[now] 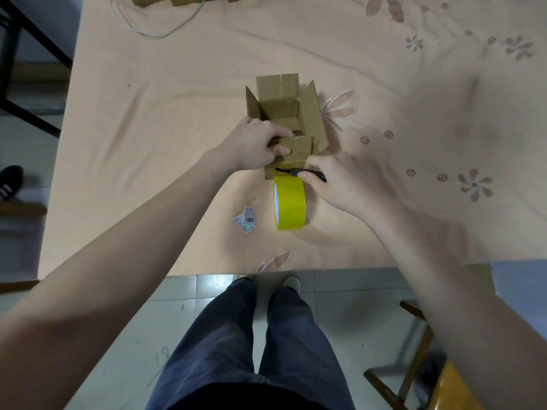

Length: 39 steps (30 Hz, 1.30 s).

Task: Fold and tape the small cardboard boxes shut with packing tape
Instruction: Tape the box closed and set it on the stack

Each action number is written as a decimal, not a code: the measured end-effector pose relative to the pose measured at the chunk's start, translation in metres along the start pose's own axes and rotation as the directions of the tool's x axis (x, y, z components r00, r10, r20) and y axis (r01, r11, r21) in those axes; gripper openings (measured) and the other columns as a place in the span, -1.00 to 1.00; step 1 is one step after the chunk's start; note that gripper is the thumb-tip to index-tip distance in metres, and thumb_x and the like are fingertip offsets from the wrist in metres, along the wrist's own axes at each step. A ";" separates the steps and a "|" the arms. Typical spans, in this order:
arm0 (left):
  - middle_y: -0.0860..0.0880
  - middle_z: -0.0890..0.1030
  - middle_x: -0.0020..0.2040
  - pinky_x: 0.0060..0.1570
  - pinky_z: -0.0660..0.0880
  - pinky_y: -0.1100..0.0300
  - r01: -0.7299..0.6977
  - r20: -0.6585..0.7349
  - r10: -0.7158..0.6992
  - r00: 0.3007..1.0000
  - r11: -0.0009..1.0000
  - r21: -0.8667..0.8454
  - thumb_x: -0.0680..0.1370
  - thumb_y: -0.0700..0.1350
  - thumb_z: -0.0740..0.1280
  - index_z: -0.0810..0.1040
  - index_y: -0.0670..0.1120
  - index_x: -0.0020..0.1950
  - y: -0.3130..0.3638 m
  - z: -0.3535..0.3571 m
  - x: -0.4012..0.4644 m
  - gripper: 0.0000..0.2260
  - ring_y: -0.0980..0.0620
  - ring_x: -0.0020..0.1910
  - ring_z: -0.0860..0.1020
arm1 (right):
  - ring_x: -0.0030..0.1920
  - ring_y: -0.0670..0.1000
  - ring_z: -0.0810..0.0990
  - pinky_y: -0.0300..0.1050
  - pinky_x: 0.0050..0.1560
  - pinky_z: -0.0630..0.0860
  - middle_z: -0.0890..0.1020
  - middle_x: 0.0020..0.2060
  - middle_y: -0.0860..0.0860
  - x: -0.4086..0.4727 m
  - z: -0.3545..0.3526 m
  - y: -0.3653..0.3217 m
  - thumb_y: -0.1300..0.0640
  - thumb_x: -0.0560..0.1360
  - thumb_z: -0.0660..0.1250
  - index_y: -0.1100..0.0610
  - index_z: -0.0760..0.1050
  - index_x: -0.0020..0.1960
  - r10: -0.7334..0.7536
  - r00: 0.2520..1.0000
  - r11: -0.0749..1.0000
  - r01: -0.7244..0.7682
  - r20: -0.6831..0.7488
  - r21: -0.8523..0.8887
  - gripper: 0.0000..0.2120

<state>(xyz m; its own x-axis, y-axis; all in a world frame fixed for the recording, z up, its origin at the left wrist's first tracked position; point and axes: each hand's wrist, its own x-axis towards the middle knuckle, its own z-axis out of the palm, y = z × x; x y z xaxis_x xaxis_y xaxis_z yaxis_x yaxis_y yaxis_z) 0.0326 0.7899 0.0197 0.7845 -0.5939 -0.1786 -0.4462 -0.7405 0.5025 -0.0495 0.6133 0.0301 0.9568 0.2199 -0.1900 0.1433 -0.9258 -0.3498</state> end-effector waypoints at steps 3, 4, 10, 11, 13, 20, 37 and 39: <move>0.07 0.50 -0.17 0.05 0.19 0.15 0.004 -0.003 -0.004 1.000 1.000 -0.008 0.57 -0.08 0.29 0.58 -0.02 0.15 0.000 0.000 0.000 -0.82 -0.15 0.02 0.49 | -0.06 0.23 0.57 -0.11 -0.29 0.28 0.56 -0.20 0.08 0.005 0.000 -0.003 -0.15 0.56 0.21 -0.02 0.56 -0.01 0.003 1.000 0.998 -0.004 -0.015 -0.064 -0.75; 0.08 0.50 -0.17 0.05 0.20 0.14 0.004 -0.004 -0.004 1.000 1.000 -0.013 0.57 -0.09 0.29 0.58 -0.03 0.15 0.000 0.001 0.000 -0.82 -0.15 0.02 0.49 | -0.05 0.23 0.57 -0.11 -0.29 0.28 0.52 -0.22 0.07 0.006 0.000 -0.003 -0.15 0.56 0.21 -0.03 0.57 -0.01 0.004 1.000 0.997 -0.004 -0.013 -0.074 -0.75; 0.09 0.47 -0.26 0.08 0.20 0.11 0.018 -0.015 -0.018 1.000 1.000 -0.010 0.57 -0.11 0.30 0.59 -0.03 0.13 -0.001 0.003 0.000 -0.83 -0.16 -0.02 0.47 | -0.05 0.25 0.56 -0.10 -0.25 0.30 0.43 -0.25 0.06 0.014 -0.001 -0.008 -0.13 0.56 0.22 0.02 0.59 -0.05 0.014 1.000 0.995 -0.015 -0.007 -0.096 -0.73; 0.09 0.46 -0.28 0.09 0.20 0.11 0.025 -0.021 -0.025 0.999 1.000 -0.009 0.56 -0.11 0.30 0.59 -0.03 0.13 -0.001 0.003 0.000 -0.83 -0.16 -0.02 0.47 | -0.05 0.25 0.56 -0.09 -0.25 0.29 0.42 -0.25 0.06 0.015 -0.002 -0.010 -0.12 0.56 0.23 0.04 0.59 -0.05 0.013 1.000 0.994 -0.013 -0.007 -0.106 -0.73; 0.09 0.45 -0.28 0.13 0.20 0.10 0.041 -0.033 -0.042 0.999 0.999 -0.010 0.57 -0.11 0.30 0.58 -0.03 0.15 -0.002 0.004 0.001 -0.82 -0.16 0.00 0.47 | -0.05 0.24 0.56 -0.09 -0.25 0.28 0.42 -0.25 0.06 0.015 -0.003 -0.011 -0.12 0.56 0.23 0.05 0.60 -0.03 0.016 1.000 0.993 -0.017 -0.013 -0.120 -0.72; 0.04 0.54 -0.21 0.10 0.17 0.10 0.053 -0.034 -0.053 0.998 0.998 0.018 0.55 -0.13 0.29 0.58 0.00 0.10 -0.004 0.007 0.000 -0.84 -0.16 0.04 0.49 | -0.03 0.25 0.58 -0.06 -0.23 0.40 0.55 -0.14 0.13 0.012 -0.003 -0.004 -0.12 0.54 0.25 0.04 0.59 0.03 0.063 0.998 0.988 -0.064 -0.014 -0.140 -0.73; 0.00 0.51 -0.19 0.04 0.10 0.16 0.124 -0.019 -0.124 0.992 0.992 0.010 0.60 -0.10 0.20 0.48 -0.07 0.12 -0.019 0.009 -0.003 -0.86 -0.17 0.04 0.48 | -0.34 -0.09 0.46 -0.37 -0.38 0.34 0.43 -0.36 -0.09 -0.020 0.044 -0.020 -0.11 0.46 0.39 0.21 0.36 -0.02 0.399 0.917 0.727 -0.301 -0.022 0.617 -0.59; 0.04 0.48 -0.24 0.05 0.11 0.15 0.125 -0.024 -0.124 0.992 0.992 0.014 0.61 -0.09 0.19 0.47 -0.07 0.15 -0.020 0.009 -0.004 -0.84 -0.16 0.03 0.49 | -0.38 -0.15 0.42 -0.40 -0.41 0.34 0.39 -0.38 -0.11 -0.015 0.053 -0.028 0.01 0.45 0.44 0.20 0.34 -0.05 0.436 0.900 0.630 -0.314 0.010 0.711 -0.65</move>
<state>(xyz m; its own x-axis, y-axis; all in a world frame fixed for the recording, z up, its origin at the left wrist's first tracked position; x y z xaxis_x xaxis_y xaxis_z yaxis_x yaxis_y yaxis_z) 0.0345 0.8035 0.0027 0.8439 -0.4895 -0.2196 -0.3510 -0.8132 0.4642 -0.0809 0.6518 -0.0056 0.9207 -0.2029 -0.3332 -0.3896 -0.4335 -0.8126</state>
